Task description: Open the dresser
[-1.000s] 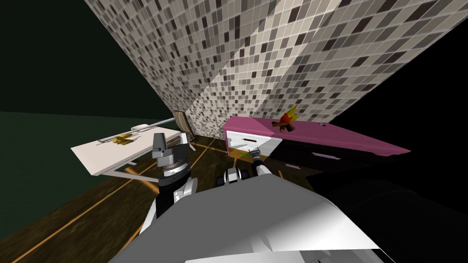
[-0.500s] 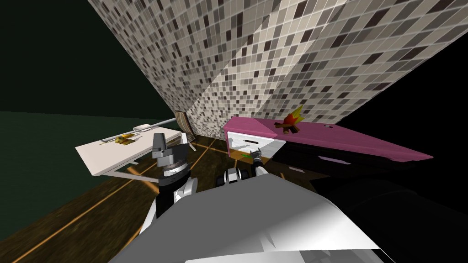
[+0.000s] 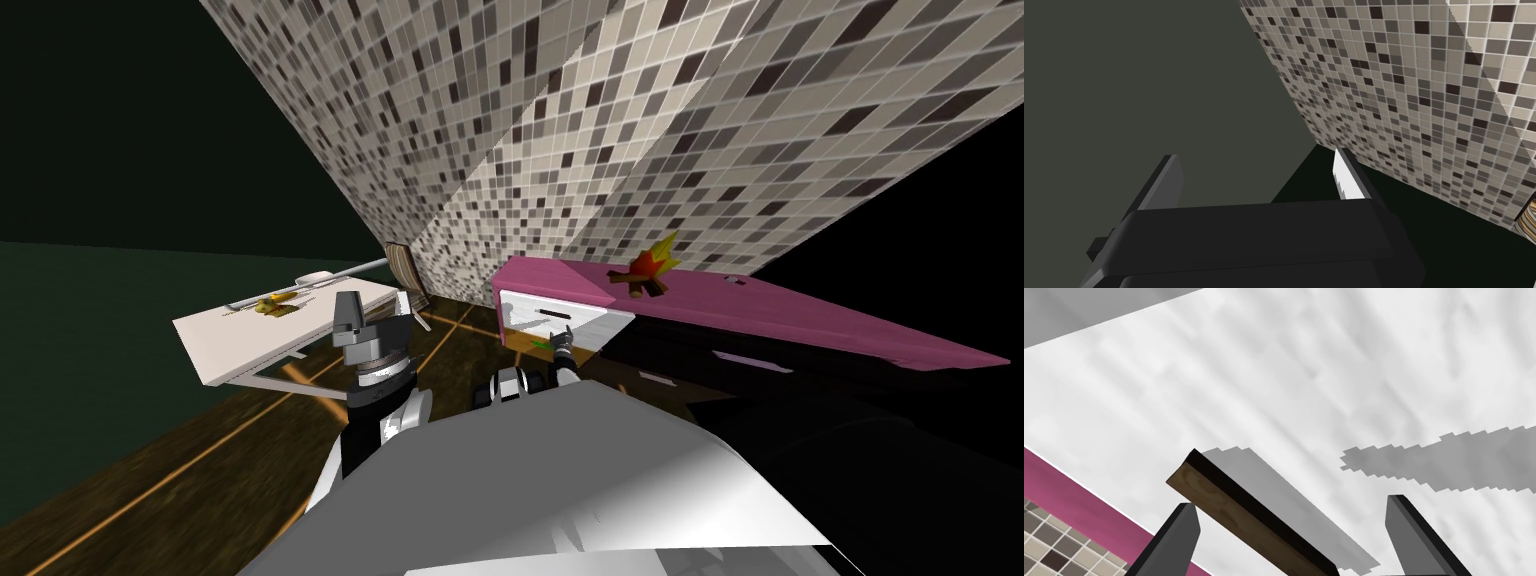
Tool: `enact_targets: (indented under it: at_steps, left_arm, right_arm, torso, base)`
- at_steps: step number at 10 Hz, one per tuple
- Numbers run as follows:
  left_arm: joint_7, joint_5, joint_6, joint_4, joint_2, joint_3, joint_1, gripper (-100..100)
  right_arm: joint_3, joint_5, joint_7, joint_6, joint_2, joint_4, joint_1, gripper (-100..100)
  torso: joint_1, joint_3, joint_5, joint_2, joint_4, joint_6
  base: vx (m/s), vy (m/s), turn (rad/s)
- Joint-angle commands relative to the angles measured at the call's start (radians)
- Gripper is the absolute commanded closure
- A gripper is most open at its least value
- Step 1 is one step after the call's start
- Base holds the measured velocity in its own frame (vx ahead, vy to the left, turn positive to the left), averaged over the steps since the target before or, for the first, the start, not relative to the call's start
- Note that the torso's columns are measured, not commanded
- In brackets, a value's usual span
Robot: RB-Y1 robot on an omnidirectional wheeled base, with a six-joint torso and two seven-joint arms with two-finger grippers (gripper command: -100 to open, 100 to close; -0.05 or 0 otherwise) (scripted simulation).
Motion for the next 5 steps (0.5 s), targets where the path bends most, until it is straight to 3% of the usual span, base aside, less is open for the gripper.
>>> enact_targets:
  at_steps: [1, 2, 5]
  left_arm:
    - [0.0, 0.0, 0.0, 0.0, 0.0, 0.0, 0.0, 0]
    - [0.0, 0.0, 0.0, 0.0, 0.0, 0.0, 0.0, 0]
    - [0.0, 0.0, 0.0, 0.0, 0.0, 0.0, 0.0, 0]
  right_arm:
    - [0.01, 0.075, 0.026, 0.051, 0.01, 0.036, -0.006, -100]
    - [0.02, 0.108, 0.045, 0.094, 0.02, 0.067, -0.01, -100]
    - [0.029, 0.186, 0.064, 0.134, 0.029, 0.097, -0.014, -100]
  torso:
    - [0.0, 0.0, 0.0, -0.001, 0.0, 0.0]
    - [0.0, 0.0, 0.0, 0.0, 0.0, 0.0]
    - [0.001, 0.0, 0.0, 0.0, 0.0, 0.0]
  base:
    - [0.062, 0.008, 0.026]
    - [0.059, 0.012, 0.048]
    - [0.061, 0.013, 0.03]
